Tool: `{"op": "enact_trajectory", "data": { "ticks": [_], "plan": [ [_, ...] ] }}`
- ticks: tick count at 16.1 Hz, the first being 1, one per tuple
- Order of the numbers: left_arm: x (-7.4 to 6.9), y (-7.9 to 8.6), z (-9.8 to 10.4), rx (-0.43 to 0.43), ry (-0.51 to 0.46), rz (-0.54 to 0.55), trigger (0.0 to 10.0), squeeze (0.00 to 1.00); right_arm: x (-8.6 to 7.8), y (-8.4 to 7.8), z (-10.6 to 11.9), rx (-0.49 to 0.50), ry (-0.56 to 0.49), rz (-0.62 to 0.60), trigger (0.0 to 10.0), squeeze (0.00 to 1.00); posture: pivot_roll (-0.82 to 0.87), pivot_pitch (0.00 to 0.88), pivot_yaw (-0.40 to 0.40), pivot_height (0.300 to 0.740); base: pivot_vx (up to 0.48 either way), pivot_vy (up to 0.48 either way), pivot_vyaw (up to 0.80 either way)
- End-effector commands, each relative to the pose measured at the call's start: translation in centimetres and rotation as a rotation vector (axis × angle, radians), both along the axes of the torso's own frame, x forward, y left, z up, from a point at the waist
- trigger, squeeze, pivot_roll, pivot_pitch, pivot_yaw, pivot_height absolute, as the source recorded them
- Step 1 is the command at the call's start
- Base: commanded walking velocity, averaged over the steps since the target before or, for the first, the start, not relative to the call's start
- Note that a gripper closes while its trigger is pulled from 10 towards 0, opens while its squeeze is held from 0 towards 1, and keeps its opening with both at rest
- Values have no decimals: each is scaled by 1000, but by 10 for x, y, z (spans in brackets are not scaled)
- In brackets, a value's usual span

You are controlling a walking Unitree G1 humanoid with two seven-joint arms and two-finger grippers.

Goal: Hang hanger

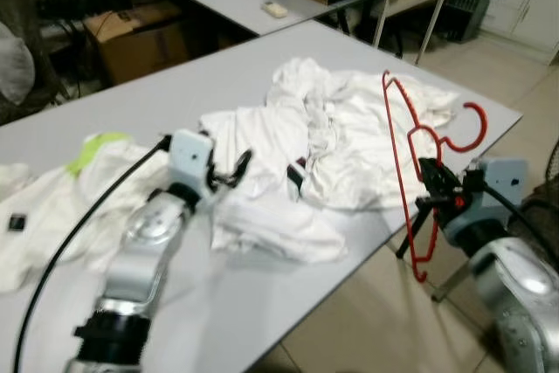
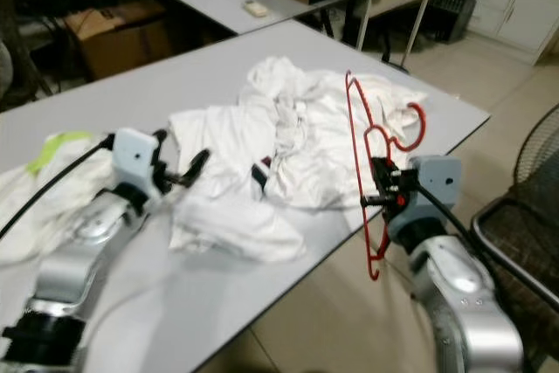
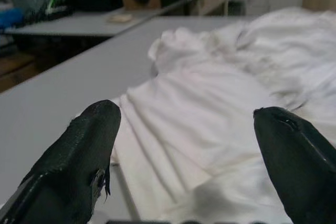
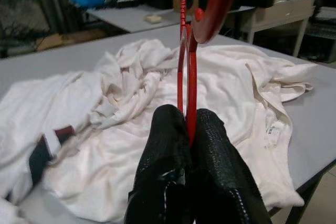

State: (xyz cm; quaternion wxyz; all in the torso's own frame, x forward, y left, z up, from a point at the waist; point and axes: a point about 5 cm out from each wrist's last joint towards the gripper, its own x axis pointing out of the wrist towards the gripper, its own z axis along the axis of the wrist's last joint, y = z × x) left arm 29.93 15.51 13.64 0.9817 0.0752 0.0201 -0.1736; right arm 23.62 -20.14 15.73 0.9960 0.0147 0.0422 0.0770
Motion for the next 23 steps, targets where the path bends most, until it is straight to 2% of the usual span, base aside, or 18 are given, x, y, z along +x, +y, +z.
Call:
{"op": "enact_trajectory", "data": {
  "ticks": [1,4,5,6,7,8,10,11,12,13,14,15,16,17,20,23],
  "plan": [
    [-3,-2,-3,19,38,-38,10000,1000,-4,-2,3,2,0,28,10000,0,-191,0,24,740,0,0,0],
    [-11,14,-10,117,120,-77,10000,1000,-8,-3,1,-12,15,65,10000,0,-190,0,26,740,0,0,0],
    [-11,18,-11,136,132,-85,10000,941,-8,-3,1,-14,17,68,10000,0,-190,0,26,740,0,0,0],
    [-12,21,-11,141,147,-88,10000,769,-8,-3,0,-15,20,71,10000,0,-187,0,26,740,0,0,0],
    [-13,29,-11,139,174,-92,10000,78,-9,-3,0,-17,28,85,10000,0,-187,0,26,740,0,0,0],
    [-15,40,-12,163,212,-85,10000,0,-10,-2,-2,-20,42,112,10000,0,-185,0,24,740,0,0,0],
    [-17,49,-13,186,250,-75,10000,0,-12,-1,-4,-24,53,131,10000,0,-183,0,21,740,0,0,0],
    [-17,55,-16,193,278,-50,8000,0,-12,0,-5,-22,60,139,10000,0,-183,0,21,740,0,0,0],
    [-16,57,-19,205,290,-37,4549,0,-12,0,-6,-22,62,142,10000,0,-180,0,19,740,0,0,0],
    [-15,58,-21,211,296,-24,4431,0,-12,1,-6,-21,63,144,10000,0,-180,0,19,740,0,0,0],
    [-13,59,-24,210,301,0,2863,0,-11,2,-6,-22,63,145,10000,0,-179,0,19,740,0,0,0],
    [-10,64,-31,232,310,57,627,0,-11,4,-6,-22,63,148,10000,0,-182,0,20,740,0,0,0],
    [-9,67,-33,245,315,82,627,0,-11,5,-6,-21,63,149,10000,0,-182,0,20,740,0,0,0],
    [-9,69,-34,254,322,97,0,0,-11,5,-6,-20,63,150,10000,0,-182,0,20,740,0,0,0],
    [-14,76,-35,280,351,96,0,0,-12,5,-7,-22,69,153,10000,0,-181,0,20,740,0,0,0],
    [-17,77,-36,269,362,68,0,0,-11,5,-8,-27,69,157,10000,0,-175,0,14,740,0,0,0]
  ]
}}
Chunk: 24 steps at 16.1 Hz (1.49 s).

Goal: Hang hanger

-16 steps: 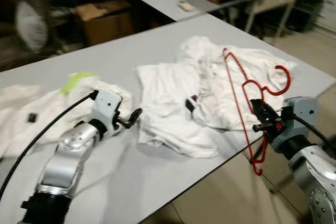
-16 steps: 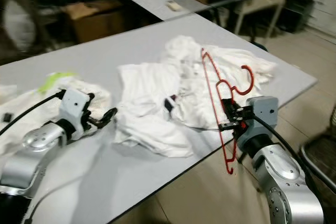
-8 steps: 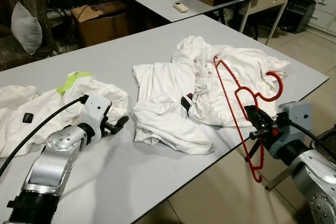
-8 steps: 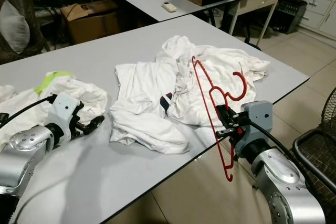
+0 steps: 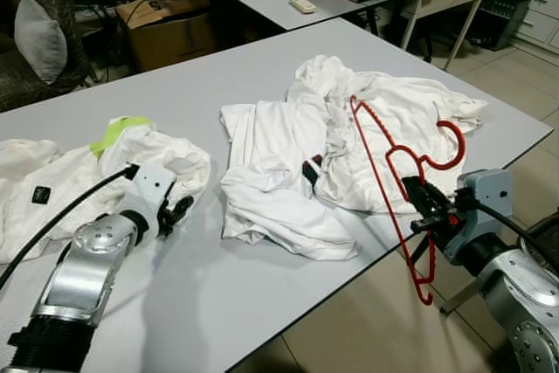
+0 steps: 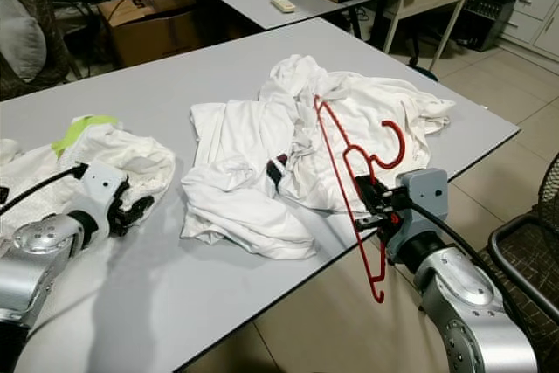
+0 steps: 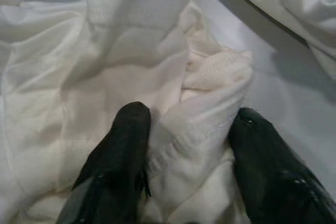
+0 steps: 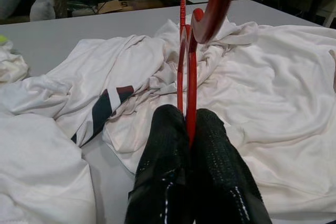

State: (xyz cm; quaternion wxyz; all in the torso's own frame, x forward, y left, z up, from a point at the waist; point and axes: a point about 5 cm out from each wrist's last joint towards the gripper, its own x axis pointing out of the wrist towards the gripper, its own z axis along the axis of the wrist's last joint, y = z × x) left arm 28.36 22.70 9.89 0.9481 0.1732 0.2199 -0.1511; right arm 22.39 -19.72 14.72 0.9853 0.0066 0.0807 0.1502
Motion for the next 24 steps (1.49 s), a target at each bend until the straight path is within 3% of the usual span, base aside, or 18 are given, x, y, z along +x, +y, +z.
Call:
{"op": "enact_trajectory", "data": {
  "ticks": [1,8,10,12,13,14,16,17,19,20,21,22,23,24],
  "plan": [
    [-1,4,2,-4,-1,10,0,0,2,2,2,-11,-7,10,10000,0,-175,0,14,740,0,0,0],
    [0,2,5,-27,-24,8,0,0,5,3,2,-22,-16,16,10000,0,-171,0,13,740,0,0,0],
    [6,5,15,1,-98,17,0,0,5,2,3,-25,-27,3,10000,0,-172,0,13,740,0,0,0],
    [21,-2,46,97,-337,-67,0,0,12,-5,8,-17,-73,-83,10000,0,-165,0,12,740,0,0,0],
    [25,-5,57,120,-409,-87,0,0,14,-8,11,-9,-91,-121,10000,0,-165,0,12,740,0,0,0],
    [30,-11,74,203,-494,-159,0,0,18,-15,16,-1,-125,-185,10000,0,-165,0,16,740,0,0,0],
    [36,-14,116,173,-667,-153,0,0,20,-28,24,40,-173,-288,10000,0,-163,0,26,740,0,0,0],
    [36,-10,137,211,-756,-164,0,0,19,-34,25,61,-185,-336,10000,0,-163,0,30,740,0,0,0],
    [38,-8,135,221,-725,-212,0,0,18,-33,22,59,-175,-331,10000,0,-161,0,36,740,0,0,0],
    [35,-8,100,205,-481,-315,0,0,17,-25,18,63,-160,-289,10000,0,-161,0,39,740,0,0,0],
    [31,-6,83,231,-391,-337,0,0,16,-21,18,69,-157,-271,10000,0,-162,0,41,740,0,0,0],
    [28,0,68,222,-313,-298,941,0,16,-18,16,67,-149,-259,10000,0,-164,0,42,740,0,0,0],
    [27,7,57,164,-258,-216,10000,0,15,-15,14,71,-137,-238,10000,0,-164,0,43,740,0,0,0],
    [27,11,54,114,-240,-166,10000,0,15,-13,13,72,-130,-226,10000,0,-164,0,43,740,0,0,0]
  ]
}}
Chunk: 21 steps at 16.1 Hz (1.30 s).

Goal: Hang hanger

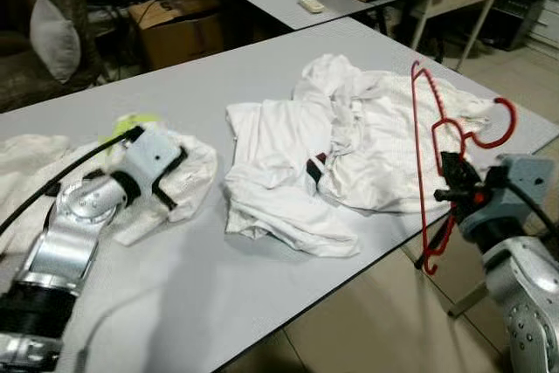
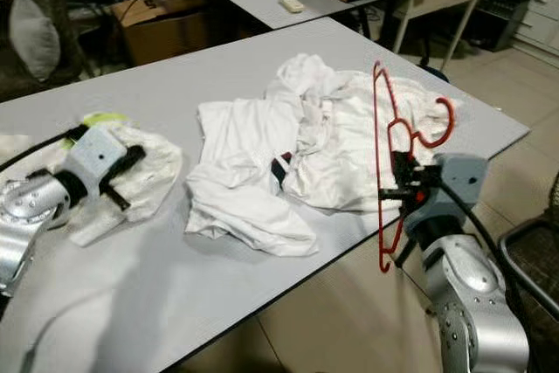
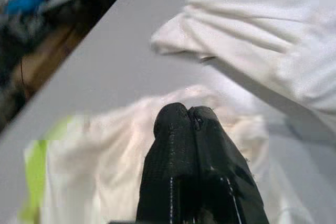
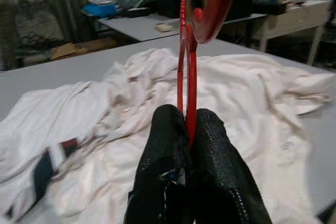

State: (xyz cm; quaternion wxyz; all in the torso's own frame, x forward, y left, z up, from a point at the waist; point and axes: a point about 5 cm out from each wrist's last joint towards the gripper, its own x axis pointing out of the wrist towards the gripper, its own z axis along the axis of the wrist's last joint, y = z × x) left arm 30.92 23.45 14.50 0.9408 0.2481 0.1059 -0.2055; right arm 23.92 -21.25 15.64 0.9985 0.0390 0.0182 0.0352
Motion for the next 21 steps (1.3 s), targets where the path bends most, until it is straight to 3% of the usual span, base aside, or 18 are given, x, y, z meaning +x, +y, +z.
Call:
{"op": "enact_trajectory", "data": {
  "ticks": [1,2,4,6,10,12,13,14,16,18,19,21],
  "plan": [
    [2,8,1,-67,13,57,10000,0,-2,5,2,9,-5,33,10000,0,-161,0,41,740,0,0,0],
    [2,11,-6,-153,57,80,10000,1000,-2,7,0,8,7,51,10000,0,-160,0,38,740,0,0,0],
    [1,6,-20,-285,125,36,10000,1000,-1,10,-5,16,23,61,10000,0,-161,0,38,740,0,0,0],
    [-3,3,-26,-308,146,-17,10000,1000,-1,10,-7,72,23,37,10000,0,-165,0,40,740,0,0,0],
    [-7,4,-19,-443,115,-88,10000,1000,-3,10,-17,181,35,-1,10000,0,-163,0,42,740,0,0,0],
    [-12,4,-22,-455,133,-131,10000,1000,-3,10,-18,204,34,-3,10000,0,-165,0,38,740,0,0,0],
    [-17,6,-31,-405,186,-162,10000,1000,-2,12,-19,206,33,12,10000,0,-164,0,34,740,0,0,0],
    [-19,8,-40,-329,221,-158,10000,914,-1,13,-19,206,33,17,10000,0,-160,0,30,740,0,0,0],
    [-20,12,-53,-210,259,-144,10000,0,1,13,-19,209,31,20,10000,0,-148,0,24,740,0,0,0],
    [-16,16,-56,-150,254,-112,10000,0,4,15,-19,208,25,32,10000,0,-154,0,31,740,0,0,0],
    [-15,16,-55,-162,240,-109,10000,0,4,17,-19,206,22,35,10000,0,-155,0,35,740,0,0,0],
    [-13,13,-55,-179,225,-121,1216,0,2,17,-19,207,18,35,10000,0,-161,0,43,740,0,0,0]
  ]
}}
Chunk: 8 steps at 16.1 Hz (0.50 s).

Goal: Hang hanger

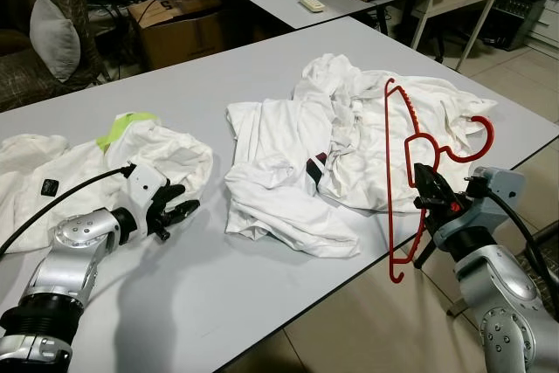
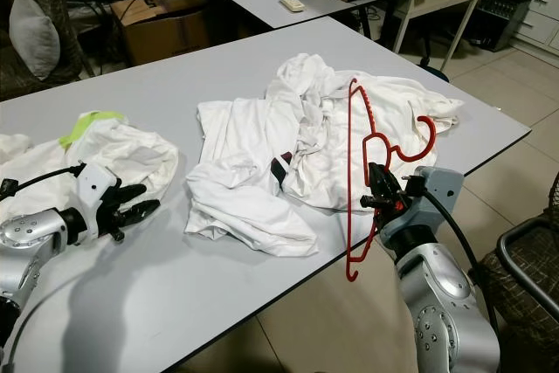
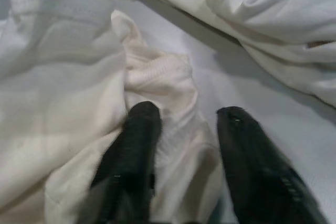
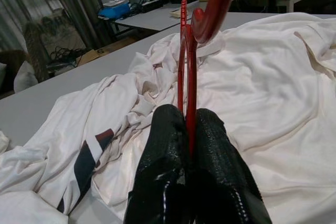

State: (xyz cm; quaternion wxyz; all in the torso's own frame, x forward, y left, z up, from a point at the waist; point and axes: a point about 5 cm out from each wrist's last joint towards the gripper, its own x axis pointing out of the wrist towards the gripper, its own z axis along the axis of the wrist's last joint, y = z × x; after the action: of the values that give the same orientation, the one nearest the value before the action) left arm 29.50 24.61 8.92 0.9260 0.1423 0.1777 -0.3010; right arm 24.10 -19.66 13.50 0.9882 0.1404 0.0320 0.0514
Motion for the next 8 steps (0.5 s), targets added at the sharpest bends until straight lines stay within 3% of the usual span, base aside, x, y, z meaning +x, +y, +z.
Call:
{"op": "enact_trajectory", "data": {
  "ticks": [1,8],
  "plan": [
    [2,0,1,-10,-11,-1,0,0,-1,1,2,3,-17,2,10000,0,-162,0,44,740,0,0,0],
    [0,-1,-8,84,-29,-31,0,0,-3,0,1,-14,-18,2,10000,0,-177,0,44,740,0,0,0]
  ]
}}
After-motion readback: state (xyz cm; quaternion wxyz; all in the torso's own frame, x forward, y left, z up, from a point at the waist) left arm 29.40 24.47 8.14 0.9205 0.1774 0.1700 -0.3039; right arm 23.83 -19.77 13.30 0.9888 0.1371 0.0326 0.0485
